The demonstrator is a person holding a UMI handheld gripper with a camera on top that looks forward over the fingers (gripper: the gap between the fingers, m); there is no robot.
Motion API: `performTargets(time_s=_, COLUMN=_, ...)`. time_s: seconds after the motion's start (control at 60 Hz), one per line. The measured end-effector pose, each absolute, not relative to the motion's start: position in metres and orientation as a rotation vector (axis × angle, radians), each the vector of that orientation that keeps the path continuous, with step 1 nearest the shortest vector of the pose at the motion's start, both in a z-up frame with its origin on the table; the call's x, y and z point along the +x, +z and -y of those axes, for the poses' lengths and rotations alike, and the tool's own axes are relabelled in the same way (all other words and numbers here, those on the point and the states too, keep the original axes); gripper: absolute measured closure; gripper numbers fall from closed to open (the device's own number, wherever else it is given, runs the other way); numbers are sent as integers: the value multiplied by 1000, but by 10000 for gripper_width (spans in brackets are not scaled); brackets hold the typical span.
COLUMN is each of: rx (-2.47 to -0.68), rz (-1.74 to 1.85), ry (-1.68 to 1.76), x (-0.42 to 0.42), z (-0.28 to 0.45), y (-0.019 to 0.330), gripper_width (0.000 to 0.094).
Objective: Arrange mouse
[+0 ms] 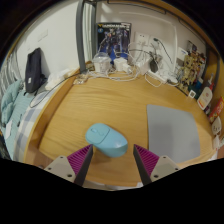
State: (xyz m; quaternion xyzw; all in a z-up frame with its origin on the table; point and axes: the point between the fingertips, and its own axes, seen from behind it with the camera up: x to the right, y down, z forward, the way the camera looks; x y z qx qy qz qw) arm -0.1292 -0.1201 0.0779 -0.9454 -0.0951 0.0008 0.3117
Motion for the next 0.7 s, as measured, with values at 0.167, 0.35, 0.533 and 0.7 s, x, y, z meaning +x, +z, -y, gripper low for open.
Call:
performTargets(time_s=0.167, rx=-2510, rz=203, ry=-43, x=-134, z=65, y=73, gripper_width=133)
performTargets(time_s=0.35, rx=-2552, rz=125, ry=-62, x=-134, z=20, y=63, gripper_width=214)
performTargets(time_s=0.533, rx=-2550, rz=-3, ry=-48, x=-144, z=-6, y=57, gripper_width=422)
performTargets(time_s=0.7, rx=-2505, rz=-66, ry=-54, x=-141, z=1, y=59, gripper_width=525)
